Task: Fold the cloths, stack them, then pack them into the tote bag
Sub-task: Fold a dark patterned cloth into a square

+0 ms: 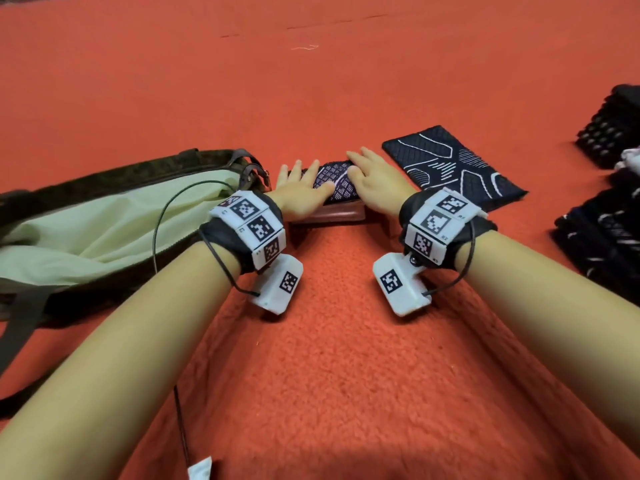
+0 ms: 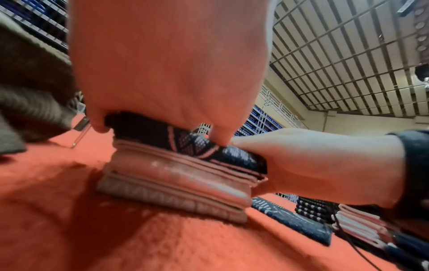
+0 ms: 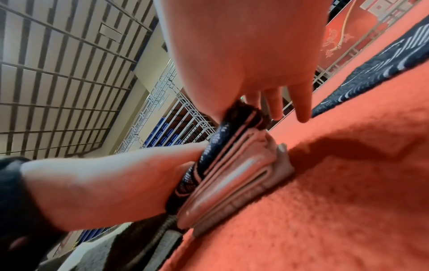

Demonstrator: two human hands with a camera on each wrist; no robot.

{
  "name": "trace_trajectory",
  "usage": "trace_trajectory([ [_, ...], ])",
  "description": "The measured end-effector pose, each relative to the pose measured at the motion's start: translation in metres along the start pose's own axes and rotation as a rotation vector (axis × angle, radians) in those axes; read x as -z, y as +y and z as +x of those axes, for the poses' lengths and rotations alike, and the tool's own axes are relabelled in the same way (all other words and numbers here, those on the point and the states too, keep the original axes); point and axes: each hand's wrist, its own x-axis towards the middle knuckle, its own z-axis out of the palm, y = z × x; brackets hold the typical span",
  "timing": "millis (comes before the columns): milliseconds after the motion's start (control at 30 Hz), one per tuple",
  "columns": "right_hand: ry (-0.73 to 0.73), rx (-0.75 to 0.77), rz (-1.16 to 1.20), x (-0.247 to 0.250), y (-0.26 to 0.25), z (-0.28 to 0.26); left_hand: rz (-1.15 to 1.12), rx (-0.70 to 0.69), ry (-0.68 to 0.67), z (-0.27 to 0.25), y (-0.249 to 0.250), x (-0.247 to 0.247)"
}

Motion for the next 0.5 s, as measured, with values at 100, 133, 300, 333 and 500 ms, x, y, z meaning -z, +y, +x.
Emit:
trace_trajectory([
  [100, -0.081, -0.035, 0.008, -0.003, 0.001, -0.001, 0.007, 0.015, -0.014, 0.002, 0.002, -0.002],
  [133, -0.088, -0.045, 0.024, -0.004, 0.002, -0.002, 0.004, 0.019, -0.014, 0.002, 0.002, -0.003],
  [300, -0.105, -0.074, 0.104, 0.001, 0.002, -0.009, -0.028, 0.014, -0.002, 0.000, 0.002, -0.005],
  [333, -0.106, -0.077, 0.137, 0.004, 0.002, -0.012, -0.031, 0.011, 0.002, 0.000, 0.002, -0.005],
  [500, 0.070, -0.169, 0.402, 0.025, 0.019, -0.027, 0.002, 0.007, 0.052, -0.003, 0.004, 0.002],
])
